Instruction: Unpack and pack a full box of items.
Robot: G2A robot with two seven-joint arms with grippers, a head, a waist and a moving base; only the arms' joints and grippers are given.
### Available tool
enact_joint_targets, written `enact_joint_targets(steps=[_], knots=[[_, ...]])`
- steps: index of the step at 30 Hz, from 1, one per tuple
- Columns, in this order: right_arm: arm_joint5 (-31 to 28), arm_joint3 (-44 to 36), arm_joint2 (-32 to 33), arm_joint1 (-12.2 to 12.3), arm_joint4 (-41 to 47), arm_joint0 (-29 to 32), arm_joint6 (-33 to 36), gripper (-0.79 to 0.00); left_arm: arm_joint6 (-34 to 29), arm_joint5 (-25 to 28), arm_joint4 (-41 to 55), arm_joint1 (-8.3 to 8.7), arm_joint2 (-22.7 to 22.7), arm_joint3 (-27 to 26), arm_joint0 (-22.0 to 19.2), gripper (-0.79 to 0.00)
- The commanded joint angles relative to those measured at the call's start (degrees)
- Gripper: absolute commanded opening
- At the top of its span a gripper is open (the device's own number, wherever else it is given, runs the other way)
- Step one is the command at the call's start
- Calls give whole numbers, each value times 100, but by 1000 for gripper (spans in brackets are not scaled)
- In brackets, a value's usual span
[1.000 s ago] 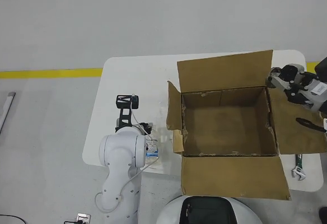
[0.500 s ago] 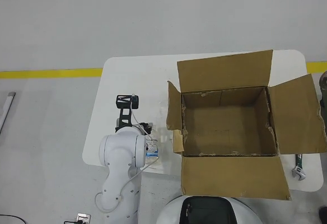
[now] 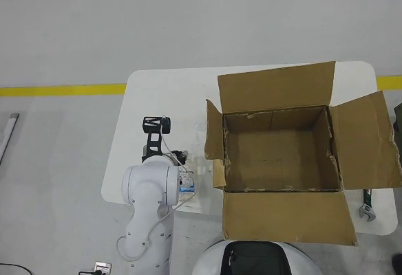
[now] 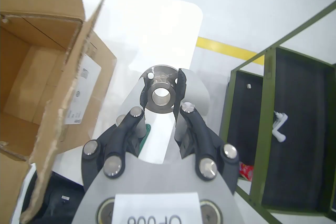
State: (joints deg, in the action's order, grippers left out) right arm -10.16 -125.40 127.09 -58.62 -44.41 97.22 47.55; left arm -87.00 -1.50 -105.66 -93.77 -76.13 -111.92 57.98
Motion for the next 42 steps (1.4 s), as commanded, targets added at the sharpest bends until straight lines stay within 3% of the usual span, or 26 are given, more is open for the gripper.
enact_joint_targets(steps=[1,10,23,42], knots=[[14,32,7,-24,-82,247,-75,-785,0,0,0,0,0,0,0,0],[146,339,-417,-117,-370,871,-433,-785,0,0,0,0,0,0,0,0],[415,287,-848,-117,-1083,1028,153,-785,0,0,0,0,0,0,0,0],[433,577,-1073,-166,-1141,1188,116,-785,0,0,0,0,0,0,0,0]])
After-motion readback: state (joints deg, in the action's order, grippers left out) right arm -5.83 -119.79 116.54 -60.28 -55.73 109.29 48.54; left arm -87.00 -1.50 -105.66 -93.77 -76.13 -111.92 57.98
